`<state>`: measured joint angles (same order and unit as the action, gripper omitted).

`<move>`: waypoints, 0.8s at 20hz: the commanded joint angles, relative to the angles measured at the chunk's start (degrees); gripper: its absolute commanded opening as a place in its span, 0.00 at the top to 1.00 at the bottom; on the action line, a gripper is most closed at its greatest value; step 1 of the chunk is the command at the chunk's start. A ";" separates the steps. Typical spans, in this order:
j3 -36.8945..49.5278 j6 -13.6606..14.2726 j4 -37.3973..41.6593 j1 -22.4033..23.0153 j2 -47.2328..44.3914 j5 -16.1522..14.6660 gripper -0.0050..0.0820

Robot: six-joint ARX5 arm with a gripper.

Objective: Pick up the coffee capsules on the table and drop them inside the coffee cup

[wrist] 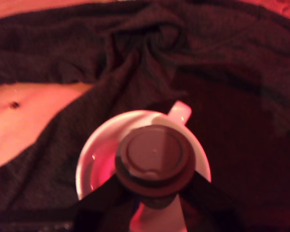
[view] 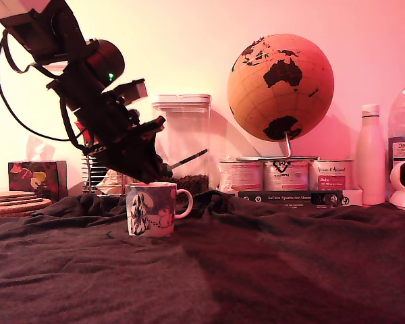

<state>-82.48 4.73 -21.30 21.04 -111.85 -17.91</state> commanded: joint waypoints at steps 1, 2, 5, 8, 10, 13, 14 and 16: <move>-0.48 0.46 -0.35 0.35 -1.05 0.04 0.82; -0.48 0.44 -0.61 0.35 -1.05 0.02 0.82; -0.48 0.39 -0.85 0.35 -1.05 0.02 0.81; -0.48 0.24 -1.25 0.35 -1.05 0.04 0.78; -0.48 0.22 -1.46 0.35 -1.05 0.04 0.59; -0.48 0.20 -1.49 0.35 -1.05 0.33 0.44; -0.48 0.20 -1.49 0.35 -1.05 0.44 0.44; -0.48 0.22 -1.49 0.35 -1.05 0.42 0.44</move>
<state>-82.50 4.78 -22.90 21.10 -111.85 -17.58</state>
